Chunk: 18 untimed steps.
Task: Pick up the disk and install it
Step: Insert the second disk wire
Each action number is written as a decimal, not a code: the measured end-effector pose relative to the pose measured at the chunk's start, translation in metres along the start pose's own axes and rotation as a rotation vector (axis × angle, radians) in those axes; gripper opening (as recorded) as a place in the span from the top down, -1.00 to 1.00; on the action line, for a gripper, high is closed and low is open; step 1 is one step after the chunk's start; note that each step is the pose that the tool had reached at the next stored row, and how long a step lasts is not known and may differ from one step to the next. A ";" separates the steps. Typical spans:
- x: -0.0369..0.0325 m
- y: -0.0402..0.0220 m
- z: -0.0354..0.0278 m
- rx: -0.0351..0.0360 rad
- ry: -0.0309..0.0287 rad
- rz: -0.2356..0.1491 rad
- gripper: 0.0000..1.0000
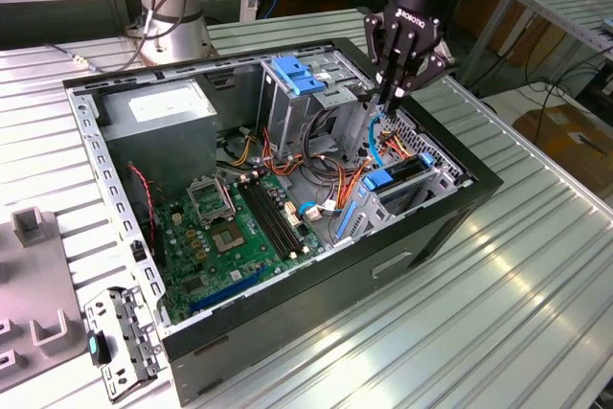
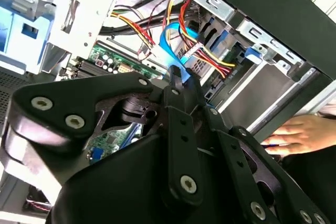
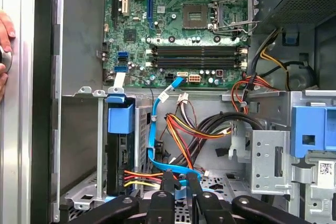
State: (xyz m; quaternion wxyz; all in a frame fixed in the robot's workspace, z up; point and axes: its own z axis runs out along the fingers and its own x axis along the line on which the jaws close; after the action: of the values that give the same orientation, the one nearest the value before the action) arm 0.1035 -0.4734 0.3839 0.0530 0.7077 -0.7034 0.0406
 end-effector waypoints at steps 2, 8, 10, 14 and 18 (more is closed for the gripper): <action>-0.0013 0.0000 0.0023 -0.0001 0.0071 0.000 0.52; -0.0047 -0.0007 0.0081 -0.0003 0.0322 0.001 0.55; -0.0058 -0.0008 0.0099 -0.0003 0.0421 0.001 0.55; -0.0084 -0.0011 0.0132 -0.0005 0.0714 0.001 0.79; -0.0108 -0.0013 0.0163 -0.0007 0.1009 0.002 0.65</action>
State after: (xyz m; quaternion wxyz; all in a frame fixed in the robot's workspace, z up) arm 0.1044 -0.4648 0.3663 0.0886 0.7041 -0.7005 0.0760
